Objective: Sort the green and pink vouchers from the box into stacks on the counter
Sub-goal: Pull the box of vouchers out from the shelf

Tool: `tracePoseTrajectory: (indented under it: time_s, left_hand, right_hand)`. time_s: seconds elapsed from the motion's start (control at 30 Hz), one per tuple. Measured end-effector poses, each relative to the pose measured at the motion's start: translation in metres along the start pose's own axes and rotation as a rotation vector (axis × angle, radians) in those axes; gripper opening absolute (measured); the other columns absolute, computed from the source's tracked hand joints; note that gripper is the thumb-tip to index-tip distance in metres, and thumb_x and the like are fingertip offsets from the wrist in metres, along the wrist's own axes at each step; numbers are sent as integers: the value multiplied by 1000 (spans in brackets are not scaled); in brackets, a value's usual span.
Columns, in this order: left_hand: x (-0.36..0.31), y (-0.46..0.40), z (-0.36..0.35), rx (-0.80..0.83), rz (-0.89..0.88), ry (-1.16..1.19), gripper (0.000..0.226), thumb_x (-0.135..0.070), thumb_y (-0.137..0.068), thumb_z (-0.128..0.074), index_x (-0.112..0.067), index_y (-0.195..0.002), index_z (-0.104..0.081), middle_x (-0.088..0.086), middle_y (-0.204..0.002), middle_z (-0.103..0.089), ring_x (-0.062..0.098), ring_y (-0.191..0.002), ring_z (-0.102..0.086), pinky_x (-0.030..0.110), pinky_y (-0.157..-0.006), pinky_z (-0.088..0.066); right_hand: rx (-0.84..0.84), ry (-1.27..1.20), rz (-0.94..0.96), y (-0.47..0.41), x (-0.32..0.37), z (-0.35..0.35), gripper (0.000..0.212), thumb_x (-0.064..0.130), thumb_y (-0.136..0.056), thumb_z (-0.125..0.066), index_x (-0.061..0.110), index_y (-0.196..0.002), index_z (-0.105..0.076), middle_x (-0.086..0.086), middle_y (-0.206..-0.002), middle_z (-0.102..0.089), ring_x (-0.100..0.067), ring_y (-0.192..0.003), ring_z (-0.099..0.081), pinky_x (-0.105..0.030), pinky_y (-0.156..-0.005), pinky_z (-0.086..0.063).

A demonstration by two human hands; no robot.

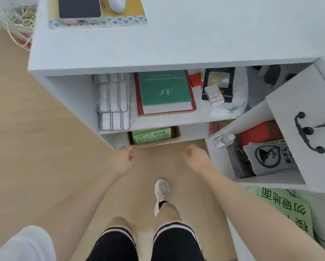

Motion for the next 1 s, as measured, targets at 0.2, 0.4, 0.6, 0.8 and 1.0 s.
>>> tracePoseTrajectory:
  time_s: [0.2,0.4,0.6,0.8,1.0]
  left_hand:
    - [50,-106,-62,-78,122,16,25,-14,-90,-47,-2,-110,-56,20,-109,-61,35,-102,-55,33,-81,-41]
    - [122,-208,-122,-260,210,28,34,-19,-93,-47,0,-121,-47,23,-123,-50,39,-110,-52,39,-87,-44]
    - [155,-257,-142,-439,213,25,35,-23,-93,-48,0,-118,-39,25,-114,-55,42,-100,-56,41,-73,-43]
    - [174,-272,-148,-517,259,2,25,-8,-91,-45,2,-114,-45,28,-101,-60,43,-90,-56,37,-64,-38]
    - [174,-252,-157,-492,250,2,14,-6,-90,-44,1,-102,-44,24,-94,-59,43,-89,-57,35,-63,-37]
  right_hand:
    - [-76,-6,48,-116,-27,-43,31,37,-93,-46,10,-104,-54,-8,-99,-60,-27,-89,-55,-31,-71,-42]
    - [-332,136,39,-231,-65,-91,27,26,-95,-42,6,-111,-52,-15,-110,-57,-34,-98,-57,-36,-75,-44]
    - [-463,-2,-41,-312,-102,-110,26,23,-94,-42,5,-108,-55,-15,-107,-59,-33,-92,-56,-34,-71,-43]
    - [-511,-1,12,-336,-114,-116,17,17,-94,-43,7,-84,-52,-9,-83,-53,-27,-74,-47,-29,-63,-34]
    - [-512,-62,9,-309,-138,-127,18,16,-90,-45,6,-75,-51,-11,-78,-55,-30,-73,-50,-27,-59,-35]
Point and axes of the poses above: each hand's wrist, its own y-axis away from the middle knuckle, its own z-axis out of the back of the hand, x = y × z, the point moved 10 cm from there along -y, towards the middle knuckle
